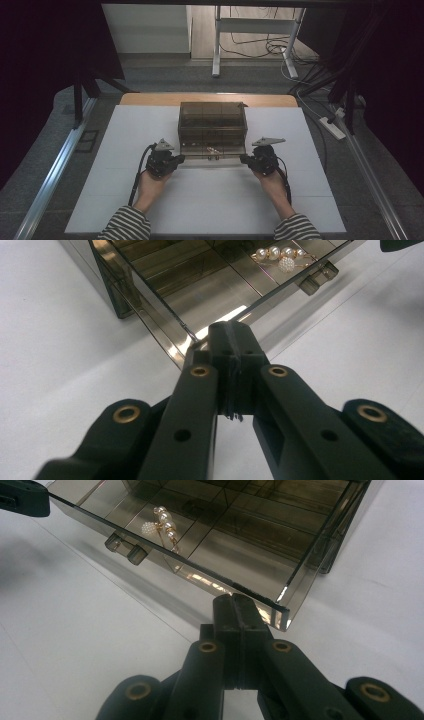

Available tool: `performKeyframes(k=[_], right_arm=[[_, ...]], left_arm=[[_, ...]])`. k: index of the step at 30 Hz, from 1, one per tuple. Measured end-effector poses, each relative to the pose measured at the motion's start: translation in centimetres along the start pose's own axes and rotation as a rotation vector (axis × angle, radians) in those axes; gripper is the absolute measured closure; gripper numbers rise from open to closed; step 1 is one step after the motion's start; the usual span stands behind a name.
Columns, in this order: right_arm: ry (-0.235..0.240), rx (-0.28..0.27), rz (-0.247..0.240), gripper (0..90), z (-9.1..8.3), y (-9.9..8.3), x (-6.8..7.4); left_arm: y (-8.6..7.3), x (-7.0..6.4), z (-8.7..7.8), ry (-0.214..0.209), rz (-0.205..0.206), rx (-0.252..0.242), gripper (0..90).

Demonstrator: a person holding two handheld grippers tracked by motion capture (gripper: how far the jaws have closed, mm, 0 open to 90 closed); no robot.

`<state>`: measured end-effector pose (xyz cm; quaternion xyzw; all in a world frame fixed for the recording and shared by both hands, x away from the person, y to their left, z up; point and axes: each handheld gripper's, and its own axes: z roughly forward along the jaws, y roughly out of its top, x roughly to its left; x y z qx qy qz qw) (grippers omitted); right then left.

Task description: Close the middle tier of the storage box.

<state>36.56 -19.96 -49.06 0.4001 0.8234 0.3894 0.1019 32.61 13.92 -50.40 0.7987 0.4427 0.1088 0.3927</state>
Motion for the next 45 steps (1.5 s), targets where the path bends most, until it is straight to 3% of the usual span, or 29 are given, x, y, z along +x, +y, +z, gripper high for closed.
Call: performKeyframes(k=[7,13,36,45], right_arm=[[-0.001,0.003,-0.007,89.2,0.2,0.4,0.1],[-0.002,0.004,-0.004,89.2,0.2,0.6,0.0],[-0.022,-0.011,0.022,89.2,0.7,1.1,-0.6],[-0.043,-0.007,0.011,89.2,1.1,1.7,-0.7]], left_arm=[[0.0,-0.3,0.6,0.005,0.017,0.026,89.3],[0.1,0.3,0.7,0.013,-0.004,0.023,89.3],[1.5,0.9,1.4,0.017,-0.027,0.012,89.3],[1.9,1.4,1.7,0.008,-0.060,0.007,89.2]])
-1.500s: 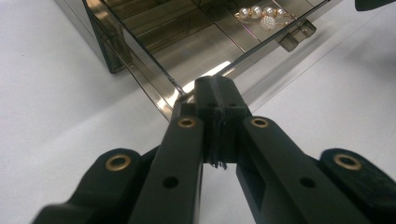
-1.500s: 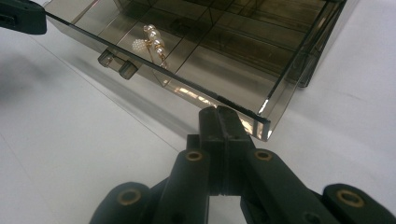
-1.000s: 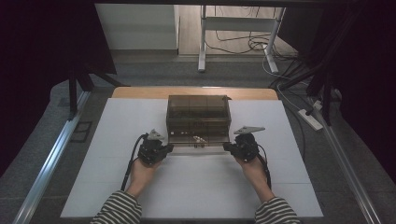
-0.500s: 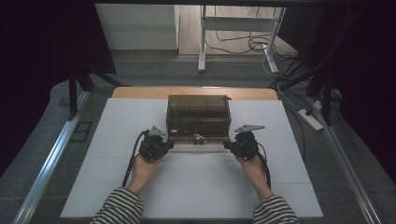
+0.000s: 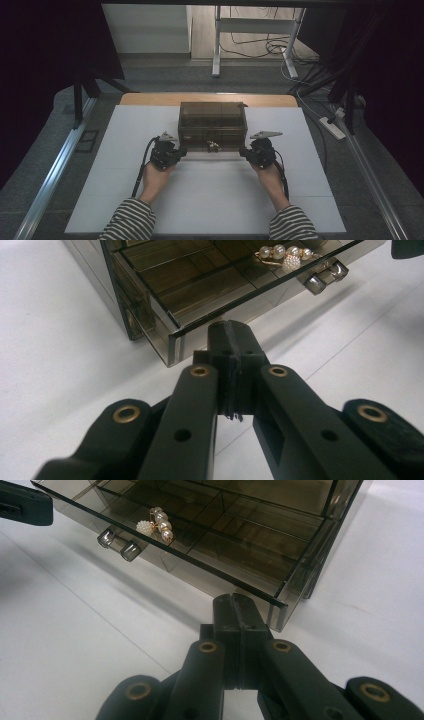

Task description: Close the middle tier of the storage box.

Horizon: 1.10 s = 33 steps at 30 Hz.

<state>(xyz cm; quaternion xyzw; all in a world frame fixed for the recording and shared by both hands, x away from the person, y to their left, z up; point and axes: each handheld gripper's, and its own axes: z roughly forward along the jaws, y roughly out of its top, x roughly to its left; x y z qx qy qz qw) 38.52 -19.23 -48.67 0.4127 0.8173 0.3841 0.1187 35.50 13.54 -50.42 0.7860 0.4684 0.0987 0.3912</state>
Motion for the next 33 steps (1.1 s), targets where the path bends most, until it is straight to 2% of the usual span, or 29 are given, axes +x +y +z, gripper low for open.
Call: performKeyframes(k=[20,24,33], right_arm=[[-0.026,0.021,0.007,89.2,0.7,0.9,-0.6],[-0.030,0.009,0.012,89.1,1.0,1.1,-0.8],[-0.037,-0.005,0.054,89.1,1.5,1.1,-1.4]], left_arm=[[1.1,0.2,0.5,0.022,0.001,0.008,89.2],[1.3,0.3,0.7,0.031,-0.004,0.011,89.2],[1.7,0.6,1.3,0.053,-0.012,0.019,89.2]])
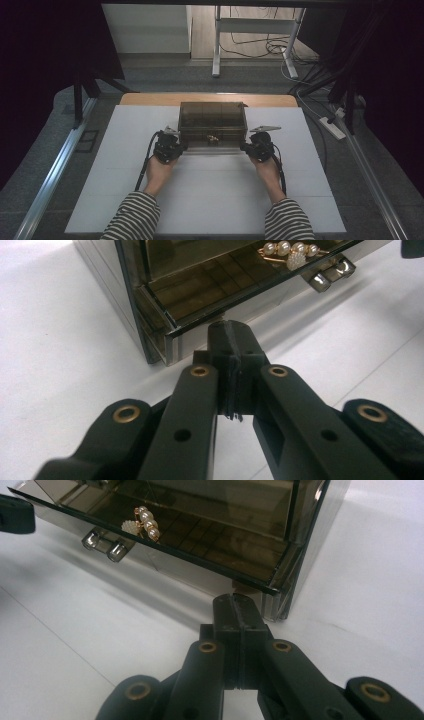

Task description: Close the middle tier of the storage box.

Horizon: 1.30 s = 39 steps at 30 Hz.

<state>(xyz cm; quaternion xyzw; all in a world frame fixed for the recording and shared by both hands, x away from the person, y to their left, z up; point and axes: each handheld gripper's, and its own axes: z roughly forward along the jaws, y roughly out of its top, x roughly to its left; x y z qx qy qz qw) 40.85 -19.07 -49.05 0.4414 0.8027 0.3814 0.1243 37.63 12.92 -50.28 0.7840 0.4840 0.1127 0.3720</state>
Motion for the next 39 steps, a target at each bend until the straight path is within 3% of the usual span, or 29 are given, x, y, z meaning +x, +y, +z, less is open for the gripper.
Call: performKeyframes(k=[14,27,39], right_arm=[[-0.034,0.014,-0.002,89.0,0.7,0.9,-0.1],[-0.061,0.005,0.027,89.0,1.2,0.9,-0.8],[-0.062,0.017,0.025,88.5,1.3,1.0,-0.9]], left_arm=[[0.4,0.7,0.6,0.012,-0.025,-0.009,89.2],[0.8,1.4,1.1,0.013,-0.057,-0.014,89.3],[0.8,1.1,1.5,0.006,-0.043,-0.006,89.2]])
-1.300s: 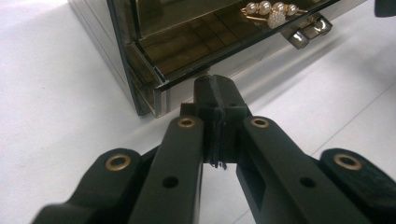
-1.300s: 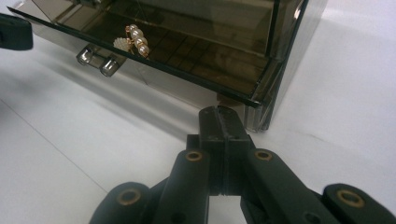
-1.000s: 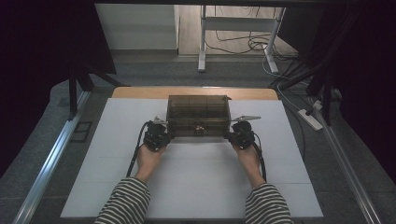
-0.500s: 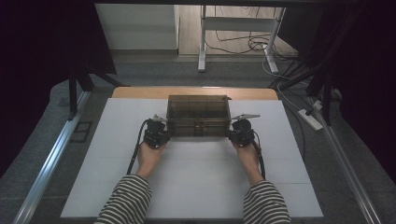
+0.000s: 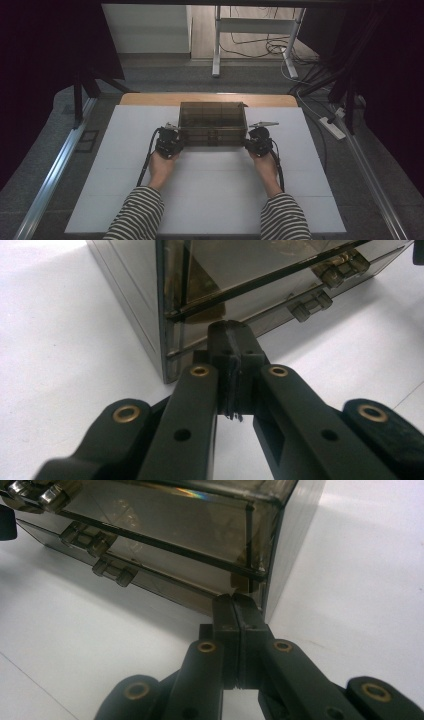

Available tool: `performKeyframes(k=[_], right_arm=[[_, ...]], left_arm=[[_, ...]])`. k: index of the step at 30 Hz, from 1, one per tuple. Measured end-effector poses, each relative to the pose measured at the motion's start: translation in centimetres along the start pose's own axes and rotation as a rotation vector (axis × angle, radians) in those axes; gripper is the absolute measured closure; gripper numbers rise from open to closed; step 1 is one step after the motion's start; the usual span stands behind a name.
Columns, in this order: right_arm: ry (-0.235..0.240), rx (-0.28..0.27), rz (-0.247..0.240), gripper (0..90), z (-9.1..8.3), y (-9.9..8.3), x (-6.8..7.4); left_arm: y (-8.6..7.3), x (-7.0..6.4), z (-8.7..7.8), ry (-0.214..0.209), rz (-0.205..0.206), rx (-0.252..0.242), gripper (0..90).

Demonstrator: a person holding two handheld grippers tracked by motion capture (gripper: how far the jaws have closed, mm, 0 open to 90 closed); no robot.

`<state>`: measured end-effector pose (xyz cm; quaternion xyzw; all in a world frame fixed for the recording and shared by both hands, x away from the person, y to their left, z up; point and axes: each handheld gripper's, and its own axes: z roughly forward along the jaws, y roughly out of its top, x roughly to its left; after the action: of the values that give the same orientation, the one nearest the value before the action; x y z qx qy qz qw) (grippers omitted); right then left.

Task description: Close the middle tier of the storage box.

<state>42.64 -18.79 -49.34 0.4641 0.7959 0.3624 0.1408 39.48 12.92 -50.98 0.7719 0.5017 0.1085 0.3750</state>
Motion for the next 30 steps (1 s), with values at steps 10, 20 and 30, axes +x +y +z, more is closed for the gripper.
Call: performKeyframes(k=[10,20,30], right_arm=[[0.009,0.021,-0.042,88.0,-0.5,-0.3,0.4],[0.005,0.040,-0.060,83.2,-1.5,-1.1,0.2],[0.014,0.031,-0.058,76.0,-2.5,-2.0,0.0]], left_arm=[[-0.2,-0.2,-0.6,-0.014,0.034,0.015,85.0],[-0.4,-0.9,-1.5,-0.019,0.072,0.024,68.3],[-0.8,-1.4,-2.4,-0.018,0.097,0.031,52.8]])
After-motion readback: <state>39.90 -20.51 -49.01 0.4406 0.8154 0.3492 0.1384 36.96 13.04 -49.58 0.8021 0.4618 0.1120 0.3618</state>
